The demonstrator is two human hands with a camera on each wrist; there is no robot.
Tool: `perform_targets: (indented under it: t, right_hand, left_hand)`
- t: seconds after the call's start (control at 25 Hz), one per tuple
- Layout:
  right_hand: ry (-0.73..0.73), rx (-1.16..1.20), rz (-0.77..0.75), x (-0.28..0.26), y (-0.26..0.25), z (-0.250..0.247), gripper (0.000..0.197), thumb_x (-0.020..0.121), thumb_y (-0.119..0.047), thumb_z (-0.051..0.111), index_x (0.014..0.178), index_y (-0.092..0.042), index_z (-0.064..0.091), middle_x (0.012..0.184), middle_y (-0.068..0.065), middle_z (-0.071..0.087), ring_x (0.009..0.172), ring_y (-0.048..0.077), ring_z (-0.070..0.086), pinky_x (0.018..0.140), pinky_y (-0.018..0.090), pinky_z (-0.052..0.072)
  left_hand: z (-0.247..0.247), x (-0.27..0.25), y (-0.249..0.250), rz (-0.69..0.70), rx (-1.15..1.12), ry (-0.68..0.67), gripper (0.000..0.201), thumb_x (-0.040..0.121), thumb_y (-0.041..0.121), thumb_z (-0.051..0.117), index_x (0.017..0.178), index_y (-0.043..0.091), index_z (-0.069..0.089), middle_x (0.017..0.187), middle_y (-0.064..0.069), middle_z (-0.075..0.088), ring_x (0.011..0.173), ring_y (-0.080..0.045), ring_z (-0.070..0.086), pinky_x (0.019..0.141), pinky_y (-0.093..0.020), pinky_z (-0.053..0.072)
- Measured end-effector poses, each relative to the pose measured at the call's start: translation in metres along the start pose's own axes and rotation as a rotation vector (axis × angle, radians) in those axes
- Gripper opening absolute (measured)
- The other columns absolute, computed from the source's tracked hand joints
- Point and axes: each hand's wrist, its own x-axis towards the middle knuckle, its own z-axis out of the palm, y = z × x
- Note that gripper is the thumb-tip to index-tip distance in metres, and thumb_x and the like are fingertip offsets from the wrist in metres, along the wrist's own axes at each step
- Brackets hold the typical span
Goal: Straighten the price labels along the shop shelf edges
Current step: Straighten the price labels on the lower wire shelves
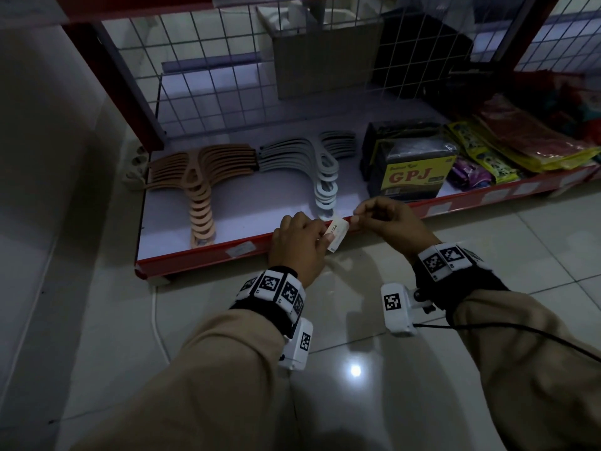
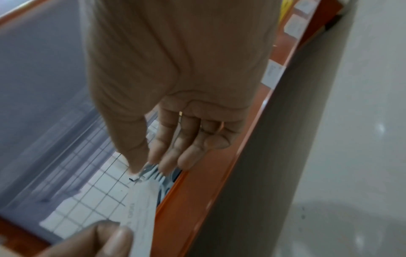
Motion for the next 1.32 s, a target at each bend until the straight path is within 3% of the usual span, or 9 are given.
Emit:
perform_targets:
  t: [0.12, 0.36, 0.44, 0.56, 0.64, 0.76, 0.92, 1.16, 1.32]
  right_hand:
    - [-0.1, -0.123, -0.029, 0.002, -0.001, 0.003, 0.017, 0.082, -0.006, 0.071, 0.099, -0.005, 0.069, 0.094, 0.017, 0.072, 0.091, 0.019, 0.068, 0.085, 0.029, 0.054]
    - [-0.078, -0.376, -0.081, -0.003, 0.0, -0.002, 0.015, 0.077, -0.018, 0.077, 0.081, -0.005, 0.071, 0.08, 0.01, 0.072, 0.079, 0.024, 0.069, 0.076, 0.038, 0.056]
    - [-0.041, -0.466, -0.12, -0.004, -0.003, -0.002, 0.018, 0.076, -0.022, 0.079, 0.08, -0.009, 0.068, 0.077, 0.006, 0.07, 0.074, 0.02, 0.066, 0.069, 0.036, 0.054]
    - [-0.117, -0.478, -0.263, -0.003, -0.009, 0.005, 0.028, 0.077, -0.011, 0.077, 0.102, -0.011, 0.066, 0.094, -0.001, 0.064, 0.081, -0.001, 0.06, 0.073, 0.012, 0.047]
    - [-0.193, -0.606, -0.307, 0.001, -0.01, 0.008, 0.033, 0.08, -0.008, 0.073, 0.112, -0.013, 0.066, 0.099, -0.001, 0.064, 0.083, -0.001, 0.059, 0.072, 0.003, 0.041]
    - [-0.162, -0.759, -0.306, 0.004, -0.008, 0.005, 0.015, 0.085, -0.01, 0.068, 0.1, -0.012, 0.069, 0.089, 0.002, 0.069, 0.081, 0.015, 0.063, 0.069, 0.014, 0.04]
    - [0.023, -0.57, -0.364, 0.004, -0.009, -0.003, 0.004, 0.085, -0.009, 0.067, 0.089, -0.01, 0.068, 0.082, 0.001, 0.069, 0.074, 0.012, 0.062, 0.066, 0.008, 0.04]
    - [0.043, -0.603, -0.421, 0.006, -0.005, 0.003, 0.006, 0.085, -0.007, 0.068, 0.089, -0.01, 0.069, 0.083, 0.002, 0.07, 0.076, 0.017, 0.064, 0.068, 0.026, 0.047]
    - [0.005, -0.687, -0.449, 0.005, 0.003, 0.007, 0.017, 0.079, 0.004, 0.066, 0.089, -0.009, 0.07, 0.084, 0.004, 0.069, 0.077, 0.018, 0.06, 0.067, 0.017, 0.034]
  left_hand:
    - [0.0, 0.0, 0.001, 0.008, 0.028, 0.003, 0.028, 0.097, 0.04, 0.043, 0.11, 0.023, 0.06, 0.113, -0.003, 0.052, 0.106, -0.024, 0.042, 0.088, -0.037, 0.037]
    - [0.0, -0.001, 0.0, 0.027, 0.027, -0.006, 0.027, 0.095, 0.042, 0.046, 0.106, 0.022, 0.062, 0.111, -0.002, 0.051, 0.105, -0.023, 0.042, 0.089, -0.037, 0.038]
    - [0.0, -0.001, 0.0, 0.03, 0.036, -0.008, 0.027, 0.095, 0.042, 0.047, 0.105, 0.022, 0.062, 0.111, -0.002, 0.051, 0.106, -0.023, 0.042, 0.09, -0.036, 0.038]
    - [-0.001, 0.0, 0.0, 0.047, 0.063, -0.014, 0.03, 0.094, 0.043, 0.047, 0.105, 0.019, 0.062, 0.111, -0.003, 0.051, 0.105, -0.023, 0.042, 0.09, -0.036, 0.038]
    - [-0.001, -0.001, 0.0, 0.062, 0.074, -0.015, 0.031, 0.094, 0.042, 0.048, 0.104, 0.017, 0.062, 0.111, -0.004, 0.051, 0.105, -0.024, 0.042, 0.09, -0.037, 0.038]
    - [-0.003, -0.004, -0.002, 0.065, 0.028, 0.003, 0.029, 0.092, 0.044, 0.052, 0.102, 0.018, 0.061, 0.107, -0.002, 0.052, 0.102, -0.022, 0.044, 0.087, -0.034, 0.037]
    - [-0.004, -0.007, -0.003, 0.063, -0.114, 0.068, 0.026, 0.09, 0.038, 0.058, 0.105, 0.017, 0.056, 0.105, -0.001, 0.057, 0.101, -0.021, 0.046, 0.086, -0.031, 0.038]
    - [-0.004, -0.003, -0.004, 0.02, -0.191, 0.076, 0.036, 0.092, 0.031, 0.055, 0.125, 0.019, 0.048, 0.102, -0.002, 0.06, 0.103, -0.021, 0.046, 0.085, -0.035, 0.043]
    - [0.002, -0.002, -0.003, 0.061, -0.019, 0.084, 0.027, 0.096, 0.03, 0.049, 0.118, 0.016, 0.058, 0.104, -0.007, 0.055, 0.102, -0.024, 0.044, 0.084, -0.033, 0.039]
